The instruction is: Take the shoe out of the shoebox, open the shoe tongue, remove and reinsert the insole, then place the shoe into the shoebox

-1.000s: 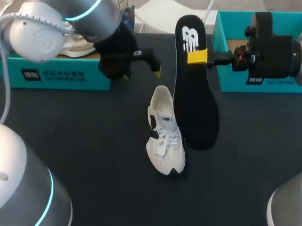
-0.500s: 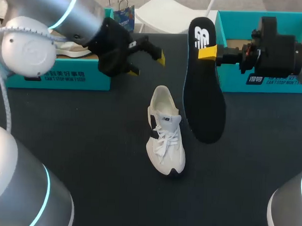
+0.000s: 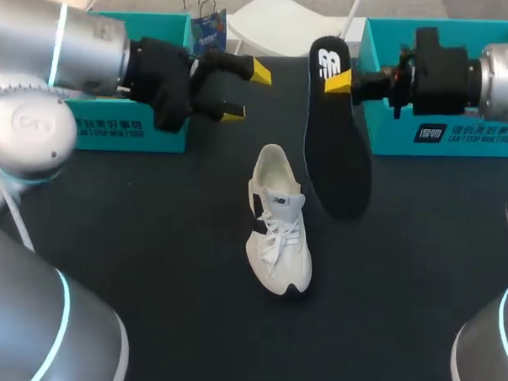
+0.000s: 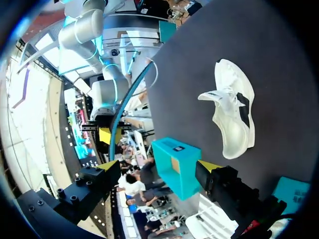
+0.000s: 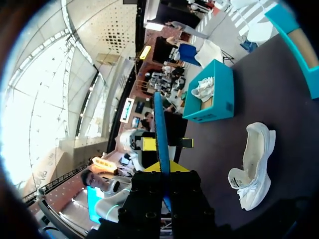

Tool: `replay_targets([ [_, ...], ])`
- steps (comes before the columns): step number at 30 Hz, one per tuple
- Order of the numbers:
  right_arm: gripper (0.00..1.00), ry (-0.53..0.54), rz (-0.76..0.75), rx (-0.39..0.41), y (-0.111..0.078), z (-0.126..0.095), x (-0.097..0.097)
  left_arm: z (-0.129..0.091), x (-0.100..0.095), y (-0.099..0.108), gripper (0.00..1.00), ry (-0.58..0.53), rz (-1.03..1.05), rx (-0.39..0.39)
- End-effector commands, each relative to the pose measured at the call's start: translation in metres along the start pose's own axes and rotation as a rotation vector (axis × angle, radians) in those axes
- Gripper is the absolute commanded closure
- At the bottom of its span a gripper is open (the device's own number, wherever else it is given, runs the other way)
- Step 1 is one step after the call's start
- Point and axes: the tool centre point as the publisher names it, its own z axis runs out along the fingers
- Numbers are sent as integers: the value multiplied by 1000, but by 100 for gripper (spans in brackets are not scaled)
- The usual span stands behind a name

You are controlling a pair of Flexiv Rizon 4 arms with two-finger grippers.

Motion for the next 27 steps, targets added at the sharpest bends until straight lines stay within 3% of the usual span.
replay_targets([
  [1, 100, -5, 2, 33, 10, 6, 0, 0, 7, -6, 0, -401, -25, -28],
  [14, 100, -5, 2, 33, 10, 6, 0, 0, 7, -6, 0, -401, -25, -28],
  [16, 100, -34, 72, -13, 12, 4, -7, 0, 7, -6, 0, -401, -25, -28],
  [27, 100, -38, 318, -52, 36, 28, -30, 32, 7, -47, 0, -412, -31, 35],
])
